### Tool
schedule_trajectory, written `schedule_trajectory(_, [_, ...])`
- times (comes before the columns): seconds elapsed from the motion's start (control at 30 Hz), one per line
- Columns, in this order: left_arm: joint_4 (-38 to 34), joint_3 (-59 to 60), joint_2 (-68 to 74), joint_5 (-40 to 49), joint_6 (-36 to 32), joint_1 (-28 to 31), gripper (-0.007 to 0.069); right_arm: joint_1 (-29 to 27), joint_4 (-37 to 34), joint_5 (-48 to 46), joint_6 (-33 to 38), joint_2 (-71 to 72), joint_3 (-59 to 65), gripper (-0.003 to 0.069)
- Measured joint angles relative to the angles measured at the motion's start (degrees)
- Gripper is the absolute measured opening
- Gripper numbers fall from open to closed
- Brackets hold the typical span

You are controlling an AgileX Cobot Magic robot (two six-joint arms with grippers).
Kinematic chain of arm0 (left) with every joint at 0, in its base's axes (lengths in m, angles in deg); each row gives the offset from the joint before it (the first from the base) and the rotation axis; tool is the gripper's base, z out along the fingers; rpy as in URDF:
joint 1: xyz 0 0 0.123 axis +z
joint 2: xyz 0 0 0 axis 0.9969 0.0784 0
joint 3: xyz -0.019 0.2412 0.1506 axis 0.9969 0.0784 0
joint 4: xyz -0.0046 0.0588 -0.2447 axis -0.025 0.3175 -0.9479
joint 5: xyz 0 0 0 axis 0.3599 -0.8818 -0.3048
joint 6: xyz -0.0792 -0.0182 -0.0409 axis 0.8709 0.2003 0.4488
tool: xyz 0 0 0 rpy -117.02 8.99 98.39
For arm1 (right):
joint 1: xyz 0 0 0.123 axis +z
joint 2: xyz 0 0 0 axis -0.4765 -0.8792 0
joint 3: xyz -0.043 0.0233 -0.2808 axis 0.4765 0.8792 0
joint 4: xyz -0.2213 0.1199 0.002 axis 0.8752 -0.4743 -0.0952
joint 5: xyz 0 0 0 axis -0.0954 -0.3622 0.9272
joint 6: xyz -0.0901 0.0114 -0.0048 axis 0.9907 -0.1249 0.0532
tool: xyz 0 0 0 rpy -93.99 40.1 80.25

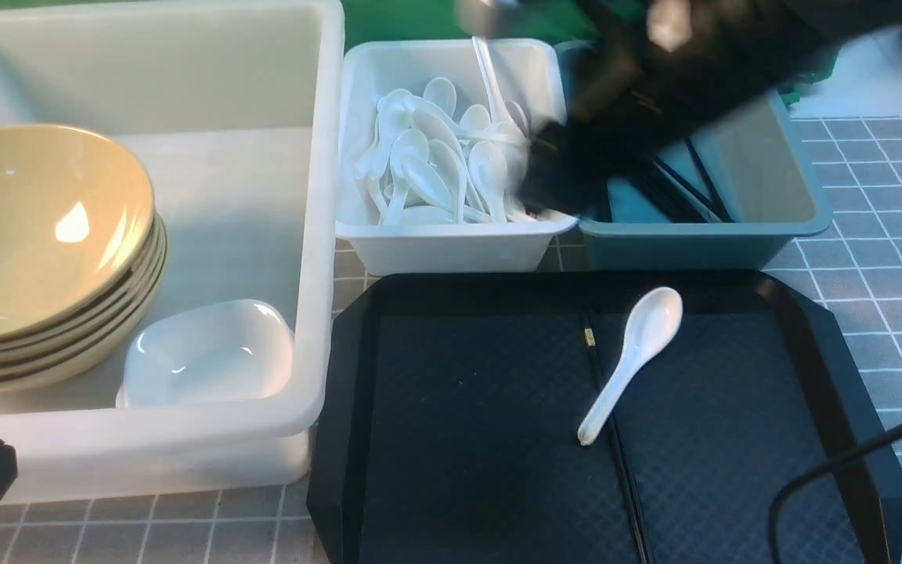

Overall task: On grey table put chopsticks spoon bowls plates into blue grey white boxes.
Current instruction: 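Reach down and grasp the white spoon resting in the bowl with the right gripper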

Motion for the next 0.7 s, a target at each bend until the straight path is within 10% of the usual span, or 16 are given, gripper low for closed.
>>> schedule_trajectory(0.3, [0.00,0.00,0.00,-0.25,0.10,0.00,-0.0008,-13.71,-11.04,25.06,-7.69,-1.14,28.10,0.0458])
schedule_trajectory(0.7, [0.00,0.12,0.00,-0.40,0.05,0.00,-0.0008,-8.97,-19.84,41.66,-3.69,-9.99,29.99,0.0429])
